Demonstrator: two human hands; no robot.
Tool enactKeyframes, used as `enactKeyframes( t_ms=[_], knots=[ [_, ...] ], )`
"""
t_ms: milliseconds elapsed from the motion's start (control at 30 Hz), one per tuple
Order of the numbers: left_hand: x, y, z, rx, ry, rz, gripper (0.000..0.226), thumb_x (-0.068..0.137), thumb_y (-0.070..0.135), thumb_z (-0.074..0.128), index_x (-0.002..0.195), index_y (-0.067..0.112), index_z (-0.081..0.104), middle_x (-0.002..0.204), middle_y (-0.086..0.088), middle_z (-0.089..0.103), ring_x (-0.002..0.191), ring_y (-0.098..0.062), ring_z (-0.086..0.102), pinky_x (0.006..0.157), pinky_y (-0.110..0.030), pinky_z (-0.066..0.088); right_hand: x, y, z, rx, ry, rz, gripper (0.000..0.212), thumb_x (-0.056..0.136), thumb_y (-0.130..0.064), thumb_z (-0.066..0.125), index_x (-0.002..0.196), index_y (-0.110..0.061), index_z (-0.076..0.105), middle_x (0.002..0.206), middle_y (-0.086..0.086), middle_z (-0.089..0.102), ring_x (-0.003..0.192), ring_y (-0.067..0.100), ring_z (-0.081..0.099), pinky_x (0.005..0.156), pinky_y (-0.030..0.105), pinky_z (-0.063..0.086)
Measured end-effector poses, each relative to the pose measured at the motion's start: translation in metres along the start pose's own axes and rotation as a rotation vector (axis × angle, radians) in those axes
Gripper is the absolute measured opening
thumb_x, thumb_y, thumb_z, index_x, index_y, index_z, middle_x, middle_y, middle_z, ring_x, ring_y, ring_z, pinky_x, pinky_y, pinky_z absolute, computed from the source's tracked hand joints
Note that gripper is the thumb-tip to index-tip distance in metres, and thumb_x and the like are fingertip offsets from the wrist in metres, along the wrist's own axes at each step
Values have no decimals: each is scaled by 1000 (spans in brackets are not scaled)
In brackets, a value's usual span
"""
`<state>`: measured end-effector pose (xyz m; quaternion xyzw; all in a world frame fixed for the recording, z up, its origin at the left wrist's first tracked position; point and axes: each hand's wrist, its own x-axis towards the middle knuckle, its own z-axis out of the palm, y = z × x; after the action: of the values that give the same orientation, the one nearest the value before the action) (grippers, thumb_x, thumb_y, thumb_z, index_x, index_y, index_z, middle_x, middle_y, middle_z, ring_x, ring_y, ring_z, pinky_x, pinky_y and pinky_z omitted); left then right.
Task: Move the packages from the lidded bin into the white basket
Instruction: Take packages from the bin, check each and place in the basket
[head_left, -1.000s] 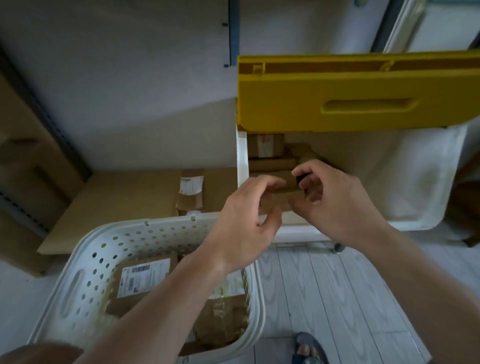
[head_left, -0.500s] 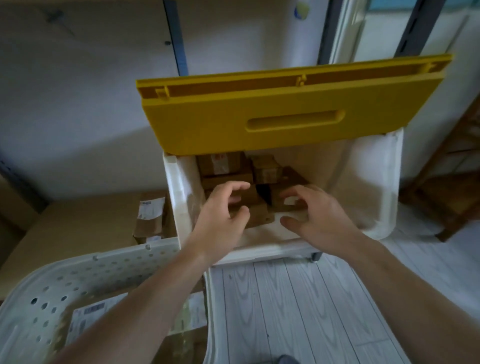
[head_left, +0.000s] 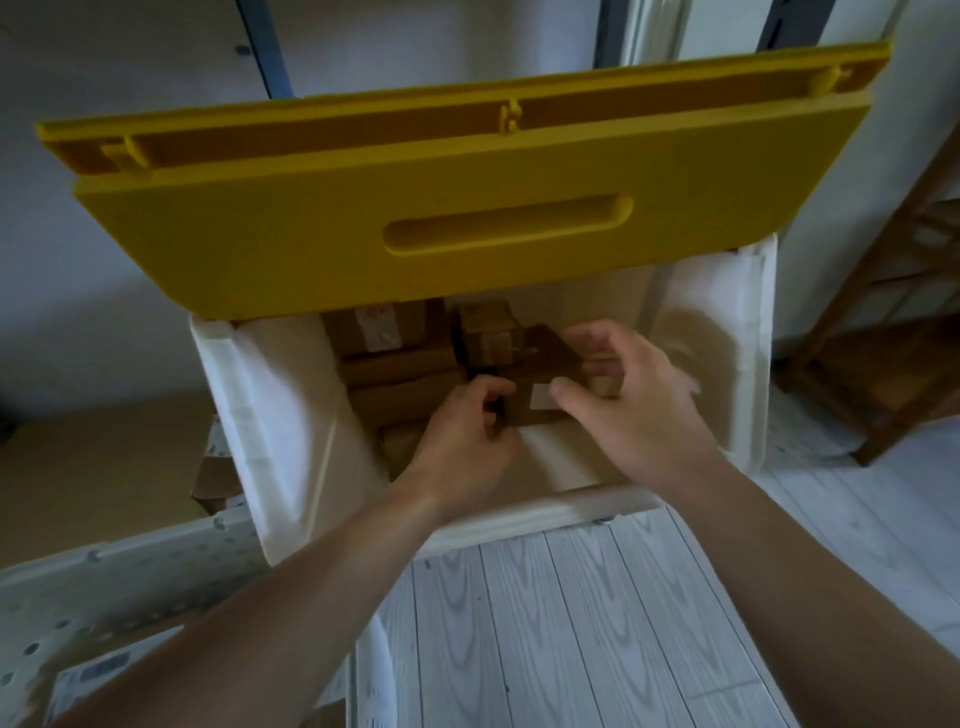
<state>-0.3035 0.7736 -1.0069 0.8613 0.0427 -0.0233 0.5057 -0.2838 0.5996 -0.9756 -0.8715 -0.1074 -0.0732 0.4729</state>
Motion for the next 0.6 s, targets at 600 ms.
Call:
enactKeyframes(
  t_ms=[600],
  knots=[
    [102,1,33,-351,236,-213,55,99,16,51,152,22,42,136,-1,59,120,-25,59,91,-36,51,117,50,73,-152,-260,203,39,89,-35,63,122,-14,61,117,10,66,113,33,63,71,27,42]
  ],
)
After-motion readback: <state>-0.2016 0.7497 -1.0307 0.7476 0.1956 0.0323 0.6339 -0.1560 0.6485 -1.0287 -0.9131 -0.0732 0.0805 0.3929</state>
